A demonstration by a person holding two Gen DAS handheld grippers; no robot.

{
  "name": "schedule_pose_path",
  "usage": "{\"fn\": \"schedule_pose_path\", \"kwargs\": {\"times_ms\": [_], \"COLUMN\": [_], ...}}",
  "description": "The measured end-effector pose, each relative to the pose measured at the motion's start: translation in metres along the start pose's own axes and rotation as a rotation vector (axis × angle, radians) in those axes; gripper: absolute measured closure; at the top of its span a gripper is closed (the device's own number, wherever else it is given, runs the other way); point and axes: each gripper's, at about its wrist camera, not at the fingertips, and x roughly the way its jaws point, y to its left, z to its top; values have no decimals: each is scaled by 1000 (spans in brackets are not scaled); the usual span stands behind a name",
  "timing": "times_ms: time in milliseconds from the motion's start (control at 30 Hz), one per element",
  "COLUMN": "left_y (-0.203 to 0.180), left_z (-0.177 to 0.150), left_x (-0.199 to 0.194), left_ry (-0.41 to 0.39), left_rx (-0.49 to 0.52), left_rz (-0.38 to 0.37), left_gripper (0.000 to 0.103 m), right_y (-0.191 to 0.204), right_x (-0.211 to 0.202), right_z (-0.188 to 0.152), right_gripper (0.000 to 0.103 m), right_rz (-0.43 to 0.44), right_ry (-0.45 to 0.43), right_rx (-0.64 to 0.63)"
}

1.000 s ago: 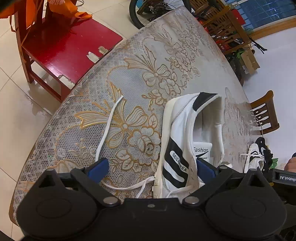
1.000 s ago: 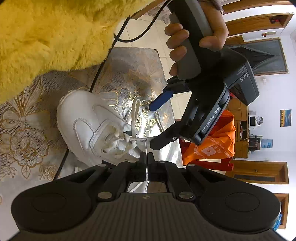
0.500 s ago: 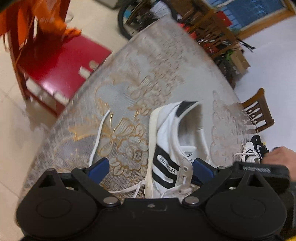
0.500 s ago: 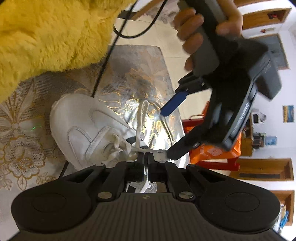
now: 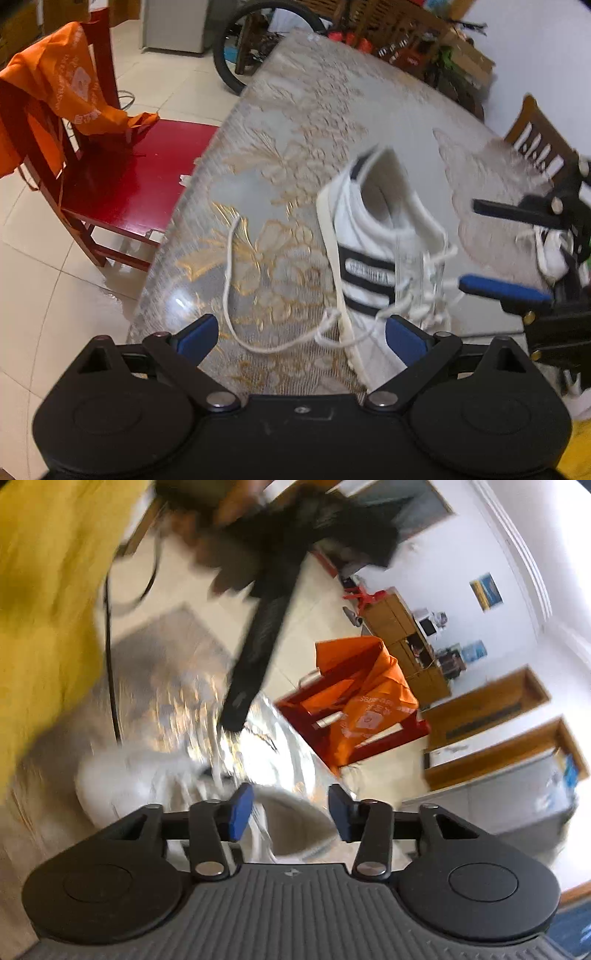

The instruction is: Lace up shoes with both hands

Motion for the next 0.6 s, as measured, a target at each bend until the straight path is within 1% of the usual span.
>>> {"fn": "schedule_pose_path", "kwargs": {"times_ms": [100, 133, 200, 267, 367, 400, 433, 500, 533, 567, 600], "left_y": [-2, -1, 2, 5, 7, 8, 8, 8, 7, 6, 5], "left_z": [-8, -10, -13, -15, -15, -15, -15, -14, -13, -13, -13], "left_x": [10, 12, 15, 17, 18, 18, 18, 19, 19, 19, 19], "left_ry": [10, 12, 8, 2, -5, -5, -6, -4, -4, -4, -5], "left_rx": [17, 17, 8, -10, -35, -41, -47, -46, -42, -37, -33], "left_rz": [26, 33, 33, 28, 23, 23, 22, 27, 26, 25, 23], "left_gripper": [6, 6, 6, 6, 6, 6, 6, 6, 6, 6, 6], "right_y": [8, 11, 15, 15, 16, 17, 18, 18, 12, 3, -11], "right_x": [18, 25, 39, 50, 60, 61, 61, 54, 46, 37, 26], "right_z": [6, 6, 5, 2, -6, -8, -8, -4, 0, 4, 7], "right_gripper": [74, 79, 84, 84, 85, 92, 101, 102, 102, 102, 102], "right_rz": [48, 65, 102, 139, 171, 181, 192, 176, 168, 160, 137], "right_ry": [-12, -9, 12, 47, 77, 80, 83, 71, 60, 47, 24], "right_rx": [-56, -85, -113, -123, -152, -157, -153, -111, -53, 41, 168]}}
